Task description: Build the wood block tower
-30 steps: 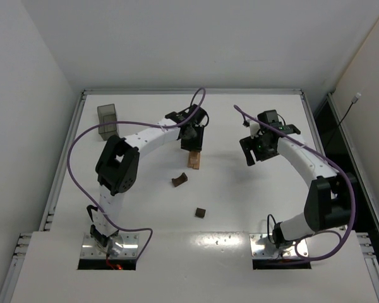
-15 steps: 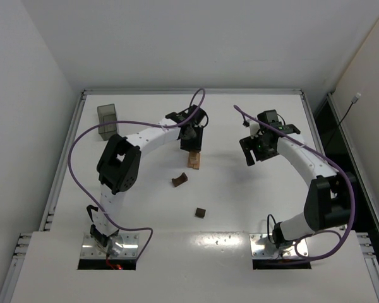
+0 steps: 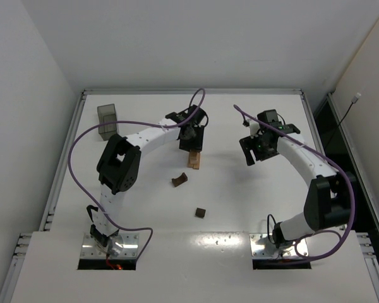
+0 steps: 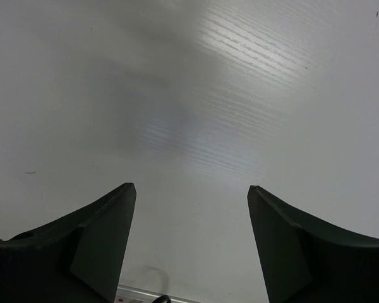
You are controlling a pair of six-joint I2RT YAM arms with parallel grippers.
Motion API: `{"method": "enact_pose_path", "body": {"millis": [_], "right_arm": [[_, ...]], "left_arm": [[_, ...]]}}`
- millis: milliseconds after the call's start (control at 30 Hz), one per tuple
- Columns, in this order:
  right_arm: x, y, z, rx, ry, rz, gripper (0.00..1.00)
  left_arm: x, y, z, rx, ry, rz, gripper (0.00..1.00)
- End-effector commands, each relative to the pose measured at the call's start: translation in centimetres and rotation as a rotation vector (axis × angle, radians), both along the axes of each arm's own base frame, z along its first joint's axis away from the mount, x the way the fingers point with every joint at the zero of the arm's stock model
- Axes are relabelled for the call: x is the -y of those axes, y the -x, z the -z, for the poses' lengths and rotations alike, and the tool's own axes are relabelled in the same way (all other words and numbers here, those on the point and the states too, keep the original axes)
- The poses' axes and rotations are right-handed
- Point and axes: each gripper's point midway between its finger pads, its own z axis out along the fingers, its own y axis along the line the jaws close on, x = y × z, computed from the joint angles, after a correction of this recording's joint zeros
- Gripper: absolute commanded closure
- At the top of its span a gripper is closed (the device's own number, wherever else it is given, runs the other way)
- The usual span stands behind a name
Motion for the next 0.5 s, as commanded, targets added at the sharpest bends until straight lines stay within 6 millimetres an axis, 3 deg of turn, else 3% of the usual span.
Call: {"method": "enact_pose_path", "body": {"millis": [0, 33, 67, 100, 233, 300, 433, 467], "right_arm": [[-0.5, -1.3, -1.4, 0.041, -0.020, 0.006, 0.32], [-0.5, -1.3, -1.4, 0.041, -0.020, 0.006, 0.32], [-0.5, -1.3, -1.4, 0.041, -0.020, 0.006, 0.32], [-0.5, -1.3, -1.4, 0.041, -0.020, 0.006, 0.32], [-0.5, -1.3, -1.4, 0.041, -0.020, 0.006, 0.32], [-0.5, -1.3, -1.4, 0.041, -0.020, 0.006, 0.32], [-0.3, -1.2, -2.2, 0.086, -0.020, 0.010, 0.32], [-0.1, -1.3, -2.6, 0.101, -0.012, 0.015, 0.32]], "left_arm": [[-0.5, -0.5, 0.1, 0.010, -0.002, -0.031, 0.58], [-0.5, -0.5, 0.1, 0.010, -0.002, -0.031, 0.55], [-0.6, -0.7, 0.1, 0.016, -0.009, -0.036, 0.44], [-0.6, -0.7, -0.3, 0.023, -0.004, -0.036, 0.42], [-0.6, -0.7, -0.8, 0.031, 0.002, -0.036, 0.40], [-0.7, -0.9, -2.0, 0.056, 0.011, -0.041, 0.40], [-1.1, -0.4, -6.2, 0.127, 0.055, -0.029, 0.37], [-1.0, 0.0, -8.7, 0.183, 0.081, 0.002, 0.34]]}}
